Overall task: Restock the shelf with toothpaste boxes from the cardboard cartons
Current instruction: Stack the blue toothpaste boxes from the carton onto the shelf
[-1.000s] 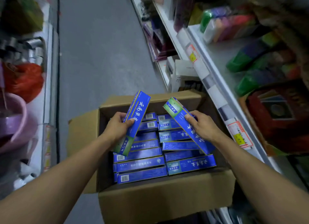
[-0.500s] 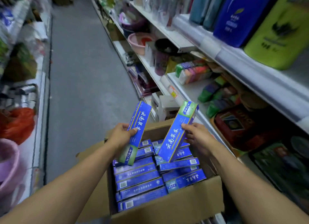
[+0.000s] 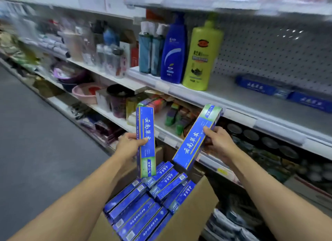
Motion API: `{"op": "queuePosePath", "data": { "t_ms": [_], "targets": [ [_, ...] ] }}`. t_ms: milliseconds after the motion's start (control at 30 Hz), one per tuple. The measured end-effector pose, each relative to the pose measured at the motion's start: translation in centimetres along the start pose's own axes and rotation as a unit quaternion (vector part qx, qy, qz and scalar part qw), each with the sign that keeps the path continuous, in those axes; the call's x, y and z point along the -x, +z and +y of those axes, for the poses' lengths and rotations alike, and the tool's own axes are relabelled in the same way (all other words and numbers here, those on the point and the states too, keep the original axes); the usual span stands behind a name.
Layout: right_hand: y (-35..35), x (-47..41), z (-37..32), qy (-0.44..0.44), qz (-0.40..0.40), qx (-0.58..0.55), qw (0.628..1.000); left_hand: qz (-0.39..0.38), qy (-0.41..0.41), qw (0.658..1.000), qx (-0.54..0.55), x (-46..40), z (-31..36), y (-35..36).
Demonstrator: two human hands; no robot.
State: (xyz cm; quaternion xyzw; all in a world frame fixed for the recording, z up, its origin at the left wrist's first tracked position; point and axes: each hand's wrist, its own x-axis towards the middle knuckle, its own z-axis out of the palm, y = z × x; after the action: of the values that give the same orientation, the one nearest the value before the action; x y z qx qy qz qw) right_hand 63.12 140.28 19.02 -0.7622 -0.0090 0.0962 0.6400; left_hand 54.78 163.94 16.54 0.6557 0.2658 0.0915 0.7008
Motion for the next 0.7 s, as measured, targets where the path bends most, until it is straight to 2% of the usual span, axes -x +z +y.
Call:
{"op": "queuePosePath", "data": {
  "t_ms": [200,367,533,700],
  "targets": [
    [-7.1,3.8,-3.4,-0.036,0.135,-0.016,0.990,-0.104,0.062,0.993,0.015,2.2,4.3,6.2],
    [-13.1,7.3,-5.1,-0.058,0.221,-0.054,0.972,-0.161,0.124,0.979,-0.027,4.0,7.6,12.3],
    [-19.2,10.5,-6.2,-0.080,0.324,-0.063,0.940,-0.223,0.116,0.968,0.010,6.0,10.5,18.4],
    [-24.5,11.6,-6.8,-0.111,0.364,-0.069,0.922,-0.266,0.085,0.958,0.069,7.0,12.9,23.7]
  ]
}}
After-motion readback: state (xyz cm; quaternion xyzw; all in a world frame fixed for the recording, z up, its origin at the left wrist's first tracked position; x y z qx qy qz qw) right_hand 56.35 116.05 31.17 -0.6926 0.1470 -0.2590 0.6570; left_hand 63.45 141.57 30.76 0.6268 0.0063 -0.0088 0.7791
